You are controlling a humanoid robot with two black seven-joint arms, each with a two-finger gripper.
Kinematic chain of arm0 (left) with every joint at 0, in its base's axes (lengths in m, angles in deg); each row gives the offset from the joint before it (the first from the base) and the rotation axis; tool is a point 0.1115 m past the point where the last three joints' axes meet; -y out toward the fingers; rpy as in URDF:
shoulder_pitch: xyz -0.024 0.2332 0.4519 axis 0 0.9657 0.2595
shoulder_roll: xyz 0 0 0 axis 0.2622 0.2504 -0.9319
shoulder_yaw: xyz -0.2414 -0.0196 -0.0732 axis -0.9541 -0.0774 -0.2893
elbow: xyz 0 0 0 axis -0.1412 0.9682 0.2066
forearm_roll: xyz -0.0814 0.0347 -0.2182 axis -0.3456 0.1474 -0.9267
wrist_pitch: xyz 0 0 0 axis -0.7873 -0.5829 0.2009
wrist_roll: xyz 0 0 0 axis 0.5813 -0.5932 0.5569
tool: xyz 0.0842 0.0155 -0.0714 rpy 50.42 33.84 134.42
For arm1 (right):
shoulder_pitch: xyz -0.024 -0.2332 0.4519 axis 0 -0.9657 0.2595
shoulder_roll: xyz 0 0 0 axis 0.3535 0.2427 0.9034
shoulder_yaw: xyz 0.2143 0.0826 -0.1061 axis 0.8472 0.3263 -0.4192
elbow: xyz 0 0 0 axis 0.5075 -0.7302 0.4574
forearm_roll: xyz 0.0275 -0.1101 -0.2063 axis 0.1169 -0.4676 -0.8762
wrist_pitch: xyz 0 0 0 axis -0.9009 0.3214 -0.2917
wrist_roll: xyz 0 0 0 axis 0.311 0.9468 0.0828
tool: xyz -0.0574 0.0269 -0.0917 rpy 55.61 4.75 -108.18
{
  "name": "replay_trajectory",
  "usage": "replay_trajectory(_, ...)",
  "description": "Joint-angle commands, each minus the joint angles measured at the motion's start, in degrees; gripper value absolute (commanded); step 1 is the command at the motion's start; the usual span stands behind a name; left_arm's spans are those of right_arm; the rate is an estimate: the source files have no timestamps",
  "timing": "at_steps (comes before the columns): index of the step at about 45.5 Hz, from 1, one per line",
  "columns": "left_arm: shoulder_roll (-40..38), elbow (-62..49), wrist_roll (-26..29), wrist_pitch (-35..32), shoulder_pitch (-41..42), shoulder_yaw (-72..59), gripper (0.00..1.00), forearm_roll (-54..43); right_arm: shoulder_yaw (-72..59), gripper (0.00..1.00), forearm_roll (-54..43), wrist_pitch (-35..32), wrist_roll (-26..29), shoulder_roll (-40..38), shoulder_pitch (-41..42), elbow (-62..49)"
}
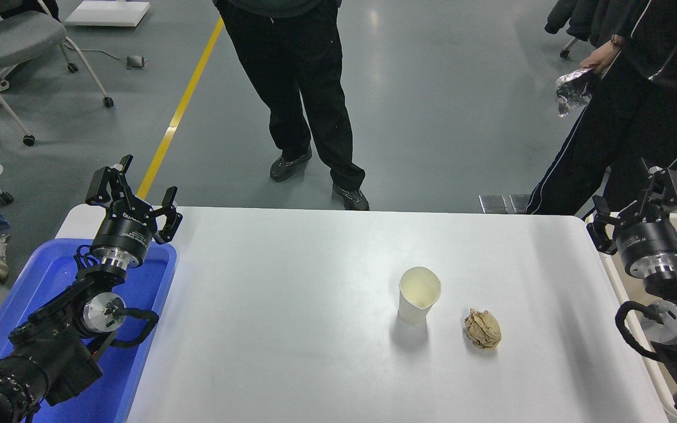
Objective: Dispose of the paper cup in the dustbin
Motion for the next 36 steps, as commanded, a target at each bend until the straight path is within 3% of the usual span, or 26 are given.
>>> replay_trajectory(1,0.0,0.0,0.0,0.0,0.0,0.0,1.0,0.0,0.0,1.0,0.0,0.0,0.0,0.0,0.0,-0.1)
replay_trajectory(36,0.0,0.0,0.0,0.0,0.0,0.0,1.0,0.0,0.0,1.0,0.1,-0.2,0.0,-1.0,-0.5,0.0)
